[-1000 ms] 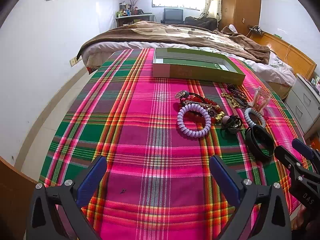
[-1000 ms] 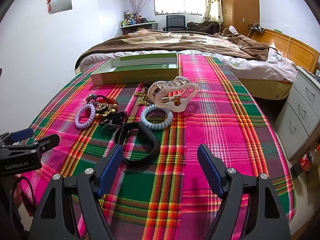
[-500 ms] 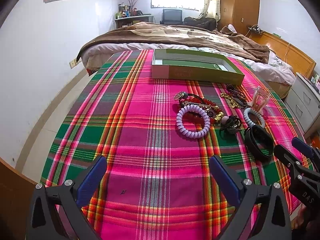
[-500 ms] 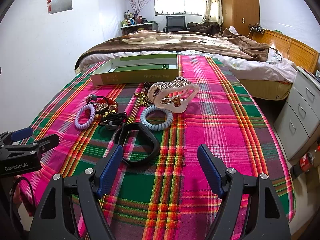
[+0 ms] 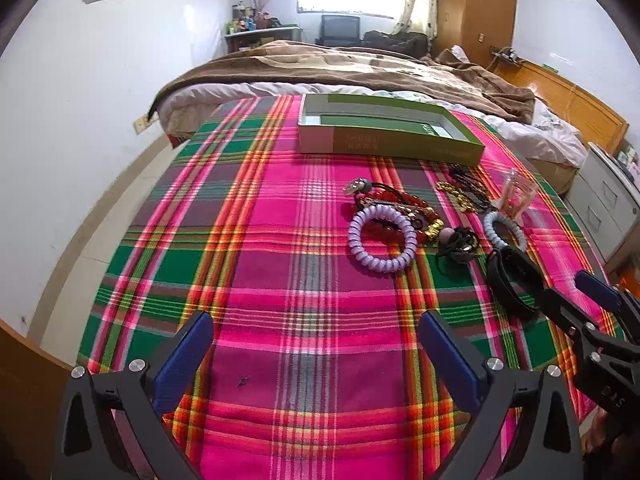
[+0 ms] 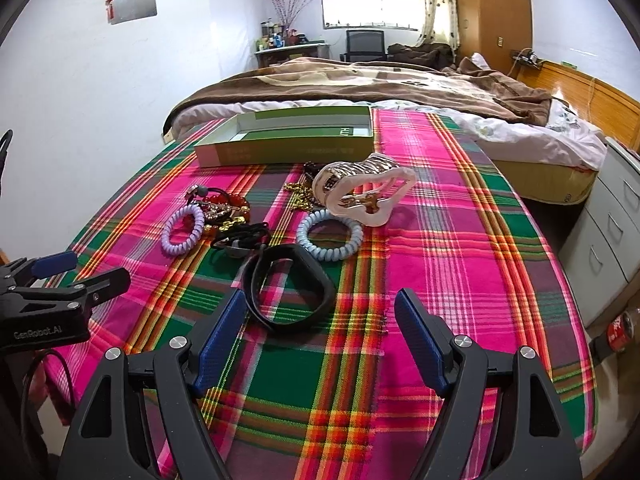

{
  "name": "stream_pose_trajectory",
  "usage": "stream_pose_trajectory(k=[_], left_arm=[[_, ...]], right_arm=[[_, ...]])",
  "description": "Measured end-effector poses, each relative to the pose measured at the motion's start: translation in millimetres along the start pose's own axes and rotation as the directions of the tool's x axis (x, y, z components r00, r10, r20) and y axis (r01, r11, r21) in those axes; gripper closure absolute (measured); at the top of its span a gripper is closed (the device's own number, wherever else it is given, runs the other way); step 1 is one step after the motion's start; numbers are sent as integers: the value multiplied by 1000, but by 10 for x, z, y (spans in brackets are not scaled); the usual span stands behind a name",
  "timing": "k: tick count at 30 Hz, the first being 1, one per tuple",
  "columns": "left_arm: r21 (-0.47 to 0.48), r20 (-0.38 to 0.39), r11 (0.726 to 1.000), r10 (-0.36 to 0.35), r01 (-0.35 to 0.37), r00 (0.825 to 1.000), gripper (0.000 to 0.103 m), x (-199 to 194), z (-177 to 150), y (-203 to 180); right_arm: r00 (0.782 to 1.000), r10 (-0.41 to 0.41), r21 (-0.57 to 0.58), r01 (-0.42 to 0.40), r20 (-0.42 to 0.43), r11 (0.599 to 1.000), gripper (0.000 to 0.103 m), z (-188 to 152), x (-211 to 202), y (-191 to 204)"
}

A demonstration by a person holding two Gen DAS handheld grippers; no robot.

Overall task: Organize jewelry
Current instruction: 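Grasp the black band with the right tool while the left tool approaches the purple coil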

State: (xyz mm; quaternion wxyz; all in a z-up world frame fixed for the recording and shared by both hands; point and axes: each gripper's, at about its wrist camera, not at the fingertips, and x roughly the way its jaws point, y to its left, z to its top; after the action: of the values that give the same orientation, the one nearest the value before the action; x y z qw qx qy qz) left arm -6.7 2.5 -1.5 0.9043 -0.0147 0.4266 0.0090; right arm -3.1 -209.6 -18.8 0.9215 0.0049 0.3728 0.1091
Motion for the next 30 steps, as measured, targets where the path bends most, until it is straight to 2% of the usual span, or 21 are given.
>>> stream_pose_trajectory(k=[4, 8, 10, 12, 14, 17, 19, 22, 24, 27, 30], left_arm=[[-28, 2, 996, -87, 87, 996, 0, 10, 0, 94], [-2, -15, 997, -76, 76, 997, 0, 74, 21, 156], [-4, -16, 997, -80, 80, 997, 0, 87, 37, 196], [-19, -20, 996, -89, 89, 996, 0, 107, 58, 248], [-36, -28, 995, -92, 91, 995, 0, 141, 77, 303], [-55, -45, 993, -107, 104, 993, 2, 197, 103, 358], [-65, -55, 991, -121, 117, 991, 2, 229, 119, 384], [-75, -62, 988, -143, 138, 988, 2, 254, 139, 403], [-71, -65, 987, -149, 144, 987, 2, 272, 153, 396], [-81, -71, 984, -167, 161, 983, 2, 298, 175, 401], [-96, -79, 981, -176, 168, 981, 2, 326, 196, 420]], right_arm=[[1000, 25, -26, -24, 16, 999, 26, 44, 10, 3], [998, 59, -67, -59, 3, 996, 28, 106, 70, 50], [997, 80, -93, -80, -9, 992, 37, 134, 98, 98], [993, 114, -116, -117, -30, 986, 38, 147, 145, 153], [990, 131, -136, -137, -54, 981, 46, 139, 196, 204], [989, 134, -173, -142, -56, 975, 47, 145, 221, 277], [990, 130, -184, -138, -58, 973, 52, 154, 219, 321], [990, 135, -209, -139, -37, 968, 52, 149, 180, 379], [987, 151, -219, -160, -59, 963, 52, 131, 220, 402], [987, 125, -233, -146, -100, 962, 63, 92, 322, 426], [986, 118, -223, -143, -119, 964, 67, 76, 370, 406]])
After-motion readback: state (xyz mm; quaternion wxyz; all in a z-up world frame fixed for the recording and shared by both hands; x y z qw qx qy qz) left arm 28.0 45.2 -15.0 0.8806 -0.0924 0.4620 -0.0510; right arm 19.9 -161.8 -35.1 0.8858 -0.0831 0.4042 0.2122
